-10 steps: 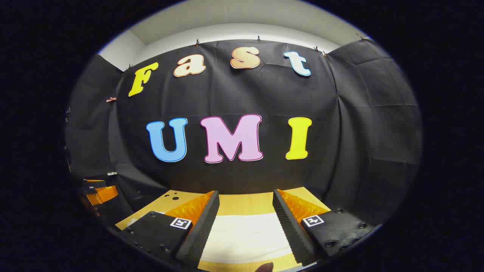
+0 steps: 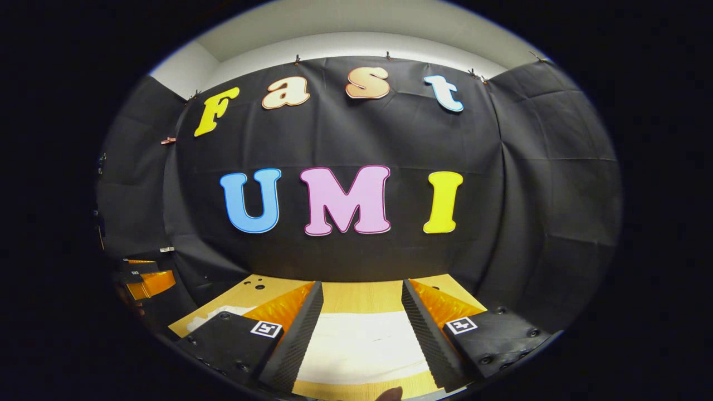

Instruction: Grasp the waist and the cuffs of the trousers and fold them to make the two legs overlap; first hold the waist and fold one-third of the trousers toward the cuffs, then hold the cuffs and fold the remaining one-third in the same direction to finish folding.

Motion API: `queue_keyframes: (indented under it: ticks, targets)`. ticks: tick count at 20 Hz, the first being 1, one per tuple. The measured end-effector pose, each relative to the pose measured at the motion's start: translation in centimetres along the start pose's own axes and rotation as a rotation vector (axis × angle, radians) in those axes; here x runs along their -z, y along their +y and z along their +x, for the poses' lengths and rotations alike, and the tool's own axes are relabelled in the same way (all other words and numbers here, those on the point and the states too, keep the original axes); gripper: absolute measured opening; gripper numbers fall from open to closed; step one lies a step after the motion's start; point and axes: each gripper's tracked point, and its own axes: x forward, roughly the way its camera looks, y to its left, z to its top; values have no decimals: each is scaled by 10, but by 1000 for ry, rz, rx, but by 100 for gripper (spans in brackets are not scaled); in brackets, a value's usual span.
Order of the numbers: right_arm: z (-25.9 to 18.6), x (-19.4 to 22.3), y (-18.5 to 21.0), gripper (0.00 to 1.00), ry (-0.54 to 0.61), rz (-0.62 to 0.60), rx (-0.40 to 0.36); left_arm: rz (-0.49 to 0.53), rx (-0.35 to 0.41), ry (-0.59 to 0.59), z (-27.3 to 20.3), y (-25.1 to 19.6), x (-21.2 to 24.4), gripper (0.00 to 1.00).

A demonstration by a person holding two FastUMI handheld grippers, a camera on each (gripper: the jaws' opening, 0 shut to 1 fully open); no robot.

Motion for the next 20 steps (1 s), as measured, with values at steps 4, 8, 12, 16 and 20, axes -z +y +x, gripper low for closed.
queue_keyframes:
  ticks: [4, 8, 12, 16, 20]
  targets:
    - [-1, 2, 2, 91, 2, -9, 3, 5, -4, 7, -1, 7, 5, 90]
    - [-2, 9, 4, 91, 12, -42, 0, 38, 0, 23, -3, 22, 17, 90]
    - [-5, 23, -5, 91, 53, -63, 18, 153, 18, 94, -5, 55, 58, 89]
    - [-9, 33, -23, 90, 78, -116, 56, 328, 63, 187, -3, 85, 116, 93]
    - [-13, 56, -53, 90, 136, -195, 94, 505, 124, 341, -4, 114, 191, 92]
